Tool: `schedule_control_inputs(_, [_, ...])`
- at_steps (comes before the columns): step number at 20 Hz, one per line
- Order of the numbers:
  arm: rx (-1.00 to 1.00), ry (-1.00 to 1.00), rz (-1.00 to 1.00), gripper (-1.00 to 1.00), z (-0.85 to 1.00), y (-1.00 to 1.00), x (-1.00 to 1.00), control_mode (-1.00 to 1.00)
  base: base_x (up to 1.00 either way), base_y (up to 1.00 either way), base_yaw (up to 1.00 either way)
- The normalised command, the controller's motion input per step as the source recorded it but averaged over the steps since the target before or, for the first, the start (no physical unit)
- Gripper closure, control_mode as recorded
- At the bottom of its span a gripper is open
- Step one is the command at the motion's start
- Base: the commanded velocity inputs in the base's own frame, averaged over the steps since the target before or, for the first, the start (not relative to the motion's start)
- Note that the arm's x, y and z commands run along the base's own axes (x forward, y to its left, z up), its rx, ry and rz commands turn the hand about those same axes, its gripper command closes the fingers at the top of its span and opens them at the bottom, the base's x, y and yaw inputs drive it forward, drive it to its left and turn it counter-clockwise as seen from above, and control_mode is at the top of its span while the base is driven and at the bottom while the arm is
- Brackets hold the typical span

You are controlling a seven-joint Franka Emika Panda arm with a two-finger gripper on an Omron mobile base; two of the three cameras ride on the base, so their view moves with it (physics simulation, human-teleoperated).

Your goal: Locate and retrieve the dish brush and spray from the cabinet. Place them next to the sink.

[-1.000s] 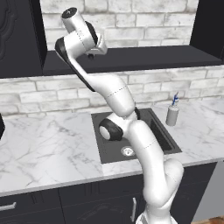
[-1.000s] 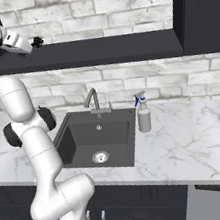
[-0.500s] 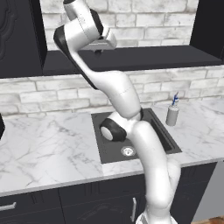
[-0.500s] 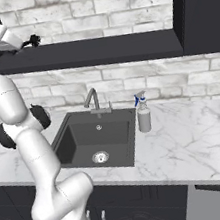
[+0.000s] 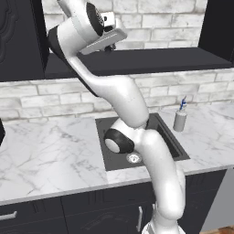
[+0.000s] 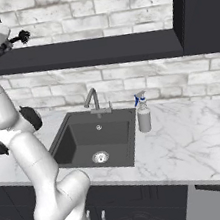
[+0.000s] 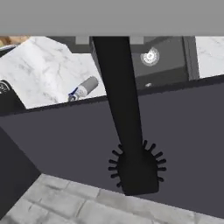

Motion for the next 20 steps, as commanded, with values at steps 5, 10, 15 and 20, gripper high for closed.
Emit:
schedule_control_inputs(5, [-0.17,0.27,0.22,1.0,0.01,-0.04,-0.45,-1.0,0.0,0.0,0.0])
schedule_control_inputs(10, [-0.04,0.1,0.14,1.0,-0.13,-0.44,-0.81,-1.0,0.0,0.0,0.0])
schedule_control_inputs(15, [0.02,-0.14,0.02,1.0,-0.07,-0.62,-1.0,-1.0,0.0,0.0,0.0])
schedule_control_inputs(20, [0.0,-0.13,0.05,1.0,-0.35,-0.97,-0.91,-1.0,0.0,0.0,0.0])
